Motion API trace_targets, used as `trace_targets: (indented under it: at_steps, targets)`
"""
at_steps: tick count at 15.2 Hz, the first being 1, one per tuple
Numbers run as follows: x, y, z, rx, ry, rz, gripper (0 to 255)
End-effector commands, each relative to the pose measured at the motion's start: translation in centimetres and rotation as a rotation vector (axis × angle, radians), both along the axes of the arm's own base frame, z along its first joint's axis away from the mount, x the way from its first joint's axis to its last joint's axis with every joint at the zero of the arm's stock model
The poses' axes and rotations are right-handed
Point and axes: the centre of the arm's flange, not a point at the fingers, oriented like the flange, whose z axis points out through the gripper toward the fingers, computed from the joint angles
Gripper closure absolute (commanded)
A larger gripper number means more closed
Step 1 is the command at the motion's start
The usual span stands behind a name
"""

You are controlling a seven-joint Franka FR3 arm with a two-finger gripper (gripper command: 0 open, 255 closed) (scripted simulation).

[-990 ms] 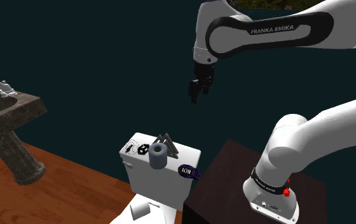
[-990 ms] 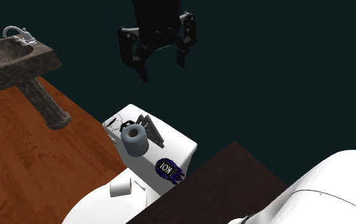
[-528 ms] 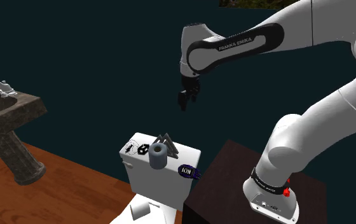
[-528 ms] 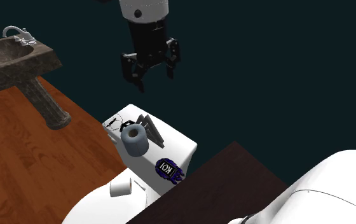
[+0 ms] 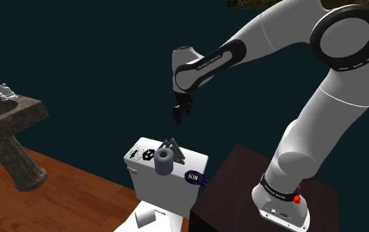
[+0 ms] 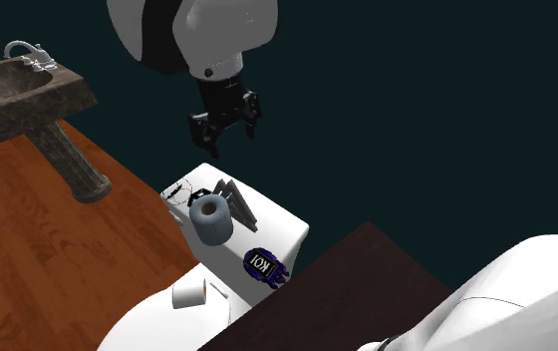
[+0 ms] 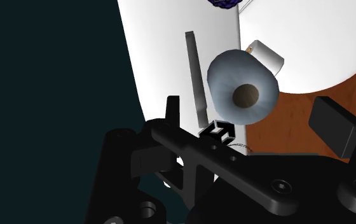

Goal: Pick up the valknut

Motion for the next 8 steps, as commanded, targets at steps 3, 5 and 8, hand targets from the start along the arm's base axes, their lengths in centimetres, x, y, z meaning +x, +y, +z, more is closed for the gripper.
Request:
trace_targets:
  at_steps: [3,5,8]
  targets:
    - [3.7,0.0,-3.9,0.004,0.017,0.038,0]
    - [5.4,0.1,-6.0,0.005,0.026,0.056,0]
    - [8.0,0.2,-9.1,0.008,0.04,0.084,0]
